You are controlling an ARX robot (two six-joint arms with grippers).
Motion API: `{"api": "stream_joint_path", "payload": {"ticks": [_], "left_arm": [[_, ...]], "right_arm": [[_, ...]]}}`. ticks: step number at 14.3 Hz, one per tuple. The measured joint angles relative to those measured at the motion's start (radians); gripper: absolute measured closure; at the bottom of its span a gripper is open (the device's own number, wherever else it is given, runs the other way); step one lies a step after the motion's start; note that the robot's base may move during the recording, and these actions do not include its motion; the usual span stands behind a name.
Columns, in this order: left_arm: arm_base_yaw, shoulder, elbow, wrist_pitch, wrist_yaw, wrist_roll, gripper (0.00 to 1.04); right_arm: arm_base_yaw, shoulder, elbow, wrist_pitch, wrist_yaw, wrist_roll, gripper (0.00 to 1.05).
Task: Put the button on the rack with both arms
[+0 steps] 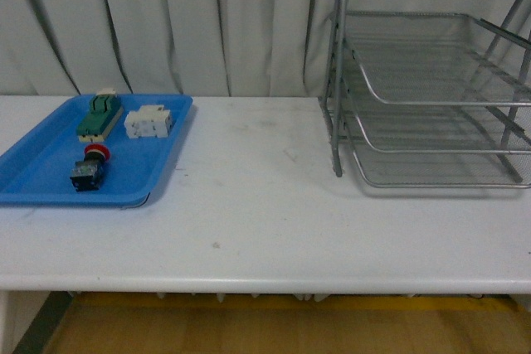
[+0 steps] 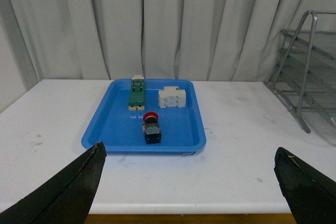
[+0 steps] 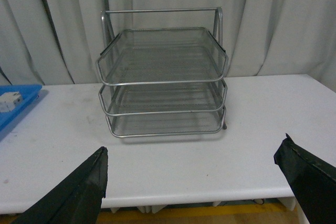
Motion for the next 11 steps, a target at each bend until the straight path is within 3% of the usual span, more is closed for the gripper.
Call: {"api": "stream_joint_path", "payload": {"ticks": [7,8,11], "left_arm": [[0.0,0.0,0.0,0.0,0.0,0.0,0.07],[0.0,0.0,0.0,0.0,0.0,0.0,0.07],[0.0,0.0,0.0,0.0,0.0,0.0,0.07]], "right_arm": [[0.0,0.001,0.0,-0.004,0.0,0.0,0.06],[-0.003,0.071,0.031,-0.087,-0.017,0.013,0.06],[-0.114,0.559,0.067,0.301,-0.135,0.262,0.06]]}}
